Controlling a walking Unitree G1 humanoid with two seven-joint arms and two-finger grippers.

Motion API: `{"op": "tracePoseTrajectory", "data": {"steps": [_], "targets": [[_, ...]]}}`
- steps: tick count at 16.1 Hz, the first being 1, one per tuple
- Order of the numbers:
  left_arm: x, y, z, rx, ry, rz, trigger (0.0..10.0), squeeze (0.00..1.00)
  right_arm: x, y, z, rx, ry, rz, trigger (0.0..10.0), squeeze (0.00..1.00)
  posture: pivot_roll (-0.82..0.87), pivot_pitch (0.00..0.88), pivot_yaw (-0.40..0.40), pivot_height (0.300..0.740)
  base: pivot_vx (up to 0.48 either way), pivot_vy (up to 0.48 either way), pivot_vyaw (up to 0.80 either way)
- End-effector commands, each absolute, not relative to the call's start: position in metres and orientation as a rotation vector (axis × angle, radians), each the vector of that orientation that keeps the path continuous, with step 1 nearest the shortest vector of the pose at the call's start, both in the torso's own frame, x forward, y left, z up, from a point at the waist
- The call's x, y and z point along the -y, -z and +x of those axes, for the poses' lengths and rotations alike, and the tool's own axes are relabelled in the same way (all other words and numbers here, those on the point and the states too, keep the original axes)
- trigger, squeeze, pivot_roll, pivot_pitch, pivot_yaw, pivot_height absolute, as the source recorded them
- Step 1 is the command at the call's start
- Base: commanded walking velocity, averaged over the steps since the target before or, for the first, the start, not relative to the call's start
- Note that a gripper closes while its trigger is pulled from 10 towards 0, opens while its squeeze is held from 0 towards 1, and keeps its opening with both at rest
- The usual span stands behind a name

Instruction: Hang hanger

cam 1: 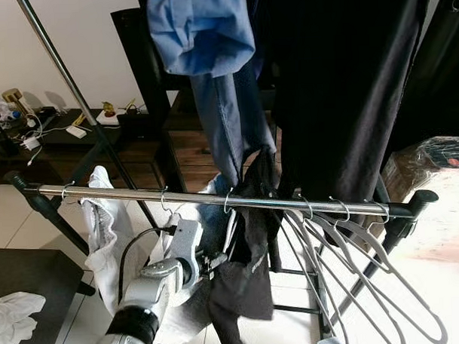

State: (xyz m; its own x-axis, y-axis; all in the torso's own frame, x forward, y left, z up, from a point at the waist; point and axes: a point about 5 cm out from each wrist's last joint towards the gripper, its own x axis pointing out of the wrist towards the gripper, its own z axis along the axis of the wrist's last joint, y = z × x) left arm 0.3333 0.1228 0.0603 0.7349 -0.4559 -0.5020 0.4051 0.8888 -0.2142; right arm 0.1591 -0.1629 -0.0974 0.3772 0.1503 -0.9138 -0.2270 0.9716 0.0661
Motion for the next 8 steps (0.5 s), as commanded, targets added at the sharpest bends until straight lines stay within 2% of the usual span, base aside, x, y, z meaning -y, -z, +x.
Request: {"op": "tracePoseTrajectory", "data": {"steps": [1,2,3,4,5,8], "targets": [[-0.122,-0.057,0.333,-0.586,0.475,-0.095,10.0,0.94,0.161,0.104,0.142,-1.225,-0.248,-0.06,10.0,0.0,-0.07,0.117,0.054,0.74,0.0,0.0,0.0],[-0.119,-0.058,0.334,-0.564,0.476,-0.104,10.0,0.85,0.161,0.104,0.142,-1.224,-0.248,-0.06,10.0,0.0,-0.07,0.118,0.054,0.74,0.0,0.0,0.0],[-0.113,-0.065,0.338,-0.516,0.501,-0.148,10.0,0.67,0.161,0.104,0.142,-1.224,-0.248,-0.058,10.0,0.0,-0.07,0.119,0.054,0.74,0.0,0.0,0.0],[-0.111,-0.067,0.338,-0.505,0.528,-0.158,10.0,0.74,0.161,0.104,0.142,-1.224,-0.248,-0.058,10.0,0.0,-0.07,0.119,0.054,0.74,0.0,0.0,0.0],[-0.11,-0.067,0.338,-0.514,0.542,-0.14,10.0,1.0,0.161,0.104,0.142,-1.224,-0.248,-0.059,10.0,0.0,-0.07,0.12,0.054,0.74,0.0,0.0,0.0],[-0.11,-0.066,0.338,-0.506,0.543,-0.131,10.0,1.0,0.161,0.104,0.142,-1.224,-0.25,-0.057,10.0,0.0,-0.07,0.122,0.055,0.74,0.0,0.0,0.0]]}}
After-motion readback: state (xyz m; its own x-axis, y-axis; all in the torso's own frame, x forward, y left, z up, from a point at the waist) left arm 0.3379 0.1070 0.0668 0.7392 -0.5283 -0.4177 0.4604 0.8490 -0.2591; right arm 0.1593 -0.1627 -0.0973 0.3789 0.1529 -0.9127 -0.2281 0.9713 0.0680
